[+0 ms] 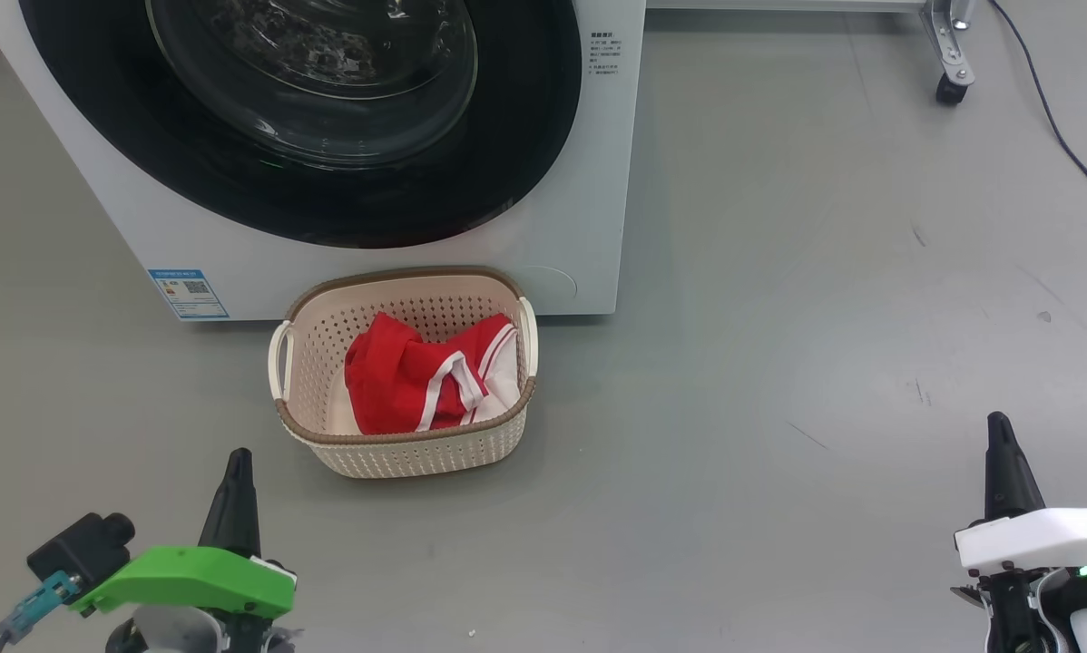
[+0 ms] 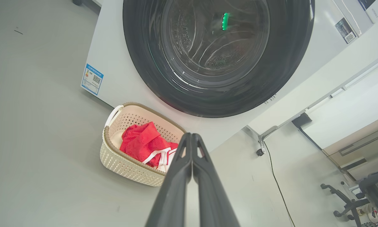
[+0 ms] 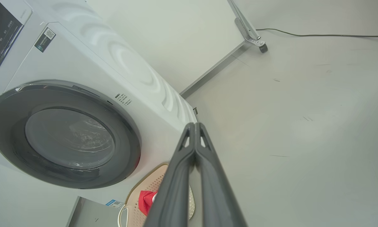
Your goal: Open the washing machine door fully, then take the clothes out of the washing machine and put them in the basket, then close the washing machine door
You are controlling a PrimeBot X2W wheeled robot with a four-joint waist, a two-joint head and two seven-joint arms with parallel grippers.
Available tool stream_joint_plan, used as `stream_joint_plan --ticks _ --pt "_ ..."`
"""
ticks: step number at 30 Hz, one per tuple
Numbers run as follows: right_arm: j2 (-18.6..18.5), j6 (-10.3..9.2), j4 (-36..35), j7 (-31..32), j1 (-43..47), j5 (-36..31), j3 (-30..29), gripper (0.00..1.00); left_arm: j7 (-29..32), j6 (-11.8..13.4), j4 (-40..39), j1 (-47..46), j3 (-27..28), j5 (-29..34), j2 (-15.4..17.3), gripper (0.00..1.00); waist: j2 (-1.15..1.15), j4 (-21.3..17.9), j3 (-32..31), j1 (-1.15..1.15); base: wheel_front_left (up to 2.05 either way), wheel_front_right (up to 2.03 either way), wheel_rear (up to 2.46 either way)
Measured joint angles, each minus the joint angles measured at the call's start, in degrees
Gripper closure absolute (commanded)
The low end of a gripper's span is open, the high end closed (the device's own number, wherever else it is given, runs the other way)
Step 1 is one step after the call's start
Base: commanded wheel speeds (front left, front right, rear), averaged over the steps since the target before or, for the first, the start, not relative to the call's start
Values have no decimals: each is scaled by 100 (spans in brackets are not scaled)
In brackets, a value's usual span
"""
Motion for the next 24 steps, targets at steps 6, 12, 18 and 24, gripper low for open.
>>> stream_joint_plan --ticks 6,12,18,24 --pt "31 32 80 126 -48 438 -49 100 109 -43 31 -1 90 -441 0 100 0 -3 -30 0 0 0 0" --pt "74 57 157 253 -103 871 -88 100 207 -92 77 -1 215 -869 1 100 0 -5 -60 0 0 0 0" --pt "119 79 241 364 -163 1296 -147 100 322 -146 116 -2 302 -1271 1 100 0 -8 -90 0 0 0 0" --pt "147 82 328 456 -200 1733 -197 100 448 -200 140 -3 423 -1675 1 100 0 -11 -121 0 0 0 0"
